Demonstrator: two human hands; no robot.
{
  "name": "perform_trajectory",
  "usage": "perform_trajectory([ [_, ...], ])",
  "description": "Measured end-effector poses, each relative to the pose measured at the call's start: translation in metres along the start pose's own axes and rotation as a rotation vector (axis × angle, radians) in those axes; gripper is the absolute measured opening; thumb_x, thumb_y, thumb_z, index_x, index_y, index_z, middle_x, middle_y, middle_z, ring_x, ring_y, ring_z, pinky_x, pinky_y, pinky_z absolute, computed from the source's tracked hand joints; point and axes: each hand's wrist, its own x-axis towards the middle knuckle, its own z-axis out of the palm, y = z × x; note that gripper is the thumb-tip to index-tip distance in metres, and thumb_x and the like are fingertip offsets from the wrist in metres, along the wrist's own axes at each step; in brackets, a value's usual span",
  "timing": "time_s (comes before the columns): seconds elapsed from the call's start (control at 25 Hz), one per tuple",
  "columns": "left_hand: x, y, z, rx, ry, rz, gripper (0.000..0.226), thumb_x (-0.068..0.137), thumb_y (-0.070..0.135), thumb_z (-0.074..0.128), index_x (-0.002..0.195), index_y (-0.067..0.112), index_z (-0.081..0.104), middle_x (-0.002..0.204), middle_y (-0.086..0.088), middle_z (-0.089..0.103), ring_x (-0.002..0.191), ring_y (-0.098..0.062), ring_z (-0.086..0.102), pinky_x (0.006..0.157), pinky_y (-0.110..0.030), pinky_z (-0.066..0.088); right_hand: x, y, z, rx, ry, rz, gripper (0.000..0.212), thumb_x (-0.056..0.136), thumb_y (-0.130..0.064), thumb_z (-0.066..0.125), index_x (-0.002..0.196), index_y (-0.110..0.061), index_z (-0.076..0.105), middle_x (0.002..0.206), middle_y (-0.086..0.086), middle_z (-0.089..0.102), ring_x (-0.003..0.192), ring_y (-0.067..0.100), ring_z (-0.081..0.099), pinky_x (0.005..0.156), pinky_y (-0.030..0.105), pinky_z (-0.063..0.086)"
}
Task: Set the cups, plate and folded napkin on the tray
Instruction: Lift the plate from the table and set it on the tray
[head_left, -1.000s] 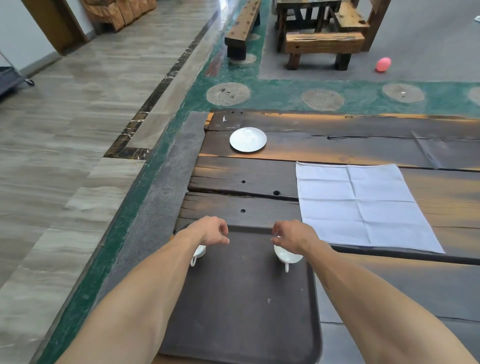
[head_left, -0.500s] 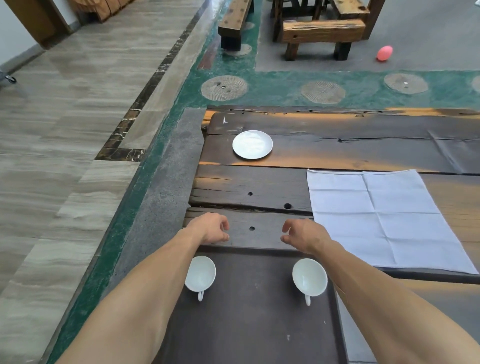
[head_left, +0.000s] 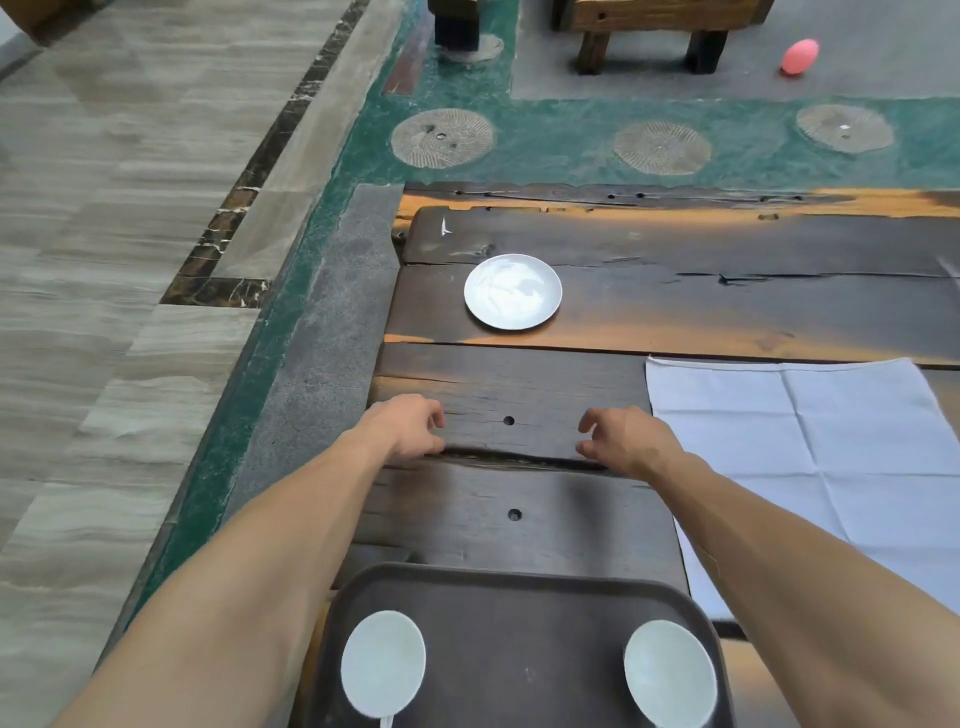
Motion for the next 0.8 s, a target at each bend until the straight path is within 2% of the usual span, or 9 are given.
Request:
perform_trajectory([
  [0.08,0.028,-0.005,-0.006,-0.022,0.014,-0.004,0.038,0.082,0.043,0.065,0.117,0.029,0.06,0.119,0.005,0.062,0.111,-0.02,0.058,0.095,-0.037,0.047,0.026,0.001,-0.006,0.01,0.002,0.005,0.037,0.088,-0.047,0.055,0.121,-0.031,0.058,0.11,-0.003,0.071,0.103,0.022,0.062,0.082,0.035,0.051],
  [0.48,0.166,-0.019,-0.048,-0.087,0.142,-0.013,0.051,0.079,0.042,0.071,0.126,0.027,0.057,0.118,0.001,0.059,0.113,-0.023,0.056,0.099,-0.042,0.045,0.159,0.02,-0.04,-0.027,0.102,-0.005,0.046,0.089,-0.044,0.059,0.131,-0.025,0.052,0.127,0.006,0.064,0.115,0.03,0.058,0.093,0.038,0.049],
  [0.68,0.223,-0.023,-0.066,-0.093,0.177,-0.028,0.076,0.071,0.041,0.076,0.139,0.024,0.046,0.126,-0.006,0.058,0.118,-0.029,0.055,0.101,-0.045,0.045,0.212,0.016,-0.059,-0.045,0.181,-0.003,0.057,0.087,-0.042,0.061,0.138,-0.02,0.048,0.137,0.008,0.054,0.126,0.03,0.05,0.097,0.042,0.045],
  [0.8,0.247,-0.024,-0.072,-0.085,0.18,-0.032,0.093,0.063,0.042,0.082,0.143,0.02,0.041,0.129,-0.007,0.057,0.118,-0.031,0.054,0.099,-0.049,0.046,0.236,0.01,-0.064,-0.029,0.183,-0.011,0.061,0.08,-0.044,0.071,0.131,-0.019,0.05,0.129,0.011,0.056,0.12,0.032,0.052,0.093,0.043,0.046],
])
